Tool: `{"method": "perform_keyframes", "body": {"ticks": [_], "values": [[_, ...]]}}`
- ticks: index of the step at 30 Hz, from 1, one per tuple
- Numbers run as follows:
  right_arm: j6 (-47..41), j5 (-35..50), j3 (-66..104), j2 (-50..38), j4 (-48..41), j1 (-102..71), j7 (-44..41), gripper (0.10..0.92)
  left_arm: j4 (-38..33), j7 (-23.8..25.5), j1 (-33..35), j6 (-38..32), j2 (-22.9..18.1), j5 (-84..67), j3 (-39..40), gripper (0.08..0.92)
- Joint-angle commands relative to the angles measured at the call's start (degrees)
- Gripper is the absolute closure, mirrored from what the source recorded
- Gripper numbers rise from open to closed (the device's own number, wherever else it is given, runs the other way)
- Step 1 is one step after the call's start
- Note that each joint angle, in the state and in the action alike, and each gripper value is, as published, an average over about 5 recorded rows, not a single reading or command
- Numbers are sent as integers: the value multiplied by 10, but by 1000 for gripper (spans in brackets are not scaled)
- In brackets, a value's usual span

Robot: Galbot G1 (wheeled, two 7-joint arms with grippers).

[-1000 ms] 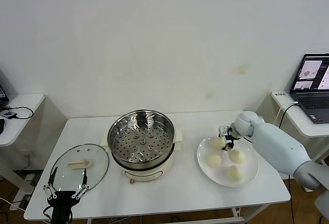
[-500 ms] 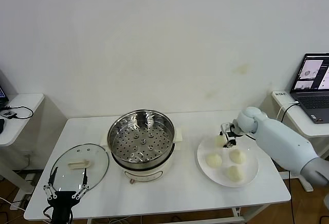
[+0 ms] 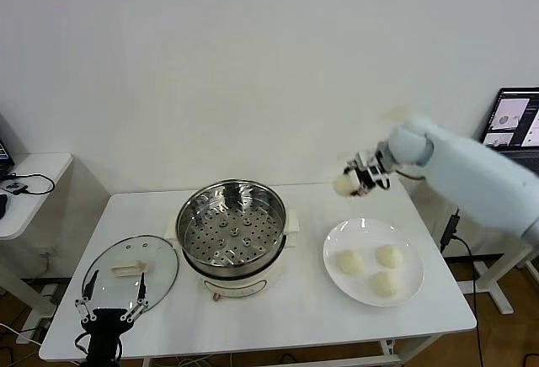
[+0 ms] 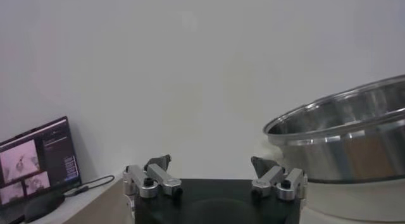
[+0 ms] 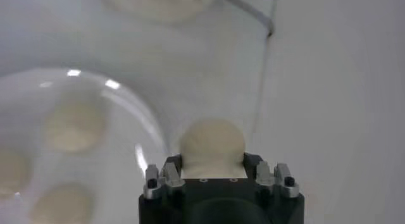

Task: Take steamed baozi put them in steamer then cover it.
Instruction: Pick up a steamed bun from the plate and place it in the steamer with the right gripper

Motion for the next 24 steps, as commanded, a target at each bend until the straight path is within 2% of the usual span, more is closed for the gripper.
{"method": "perform_keyframes", "body": {"ticks": [1, 7, 12, 24], "values": [[16, 121, -107, 113, 5, 133, 22, 423, 4, 2, -6, 1, 9, -9, -2, 177], [64, 125, -135, 227, -48, 122, 41, 423, 7, 3, -8, 0, 11, -13, -5, 177], [127, 69, -159, 299, -108, 93, 48, 423, 5, 3, -8, -3, 9, -16, -12, 177], [233, -74, -177, 349, -182, 10, 63, 414, 7, 3, -10, -10, 1, -8, -22, 177]]}}
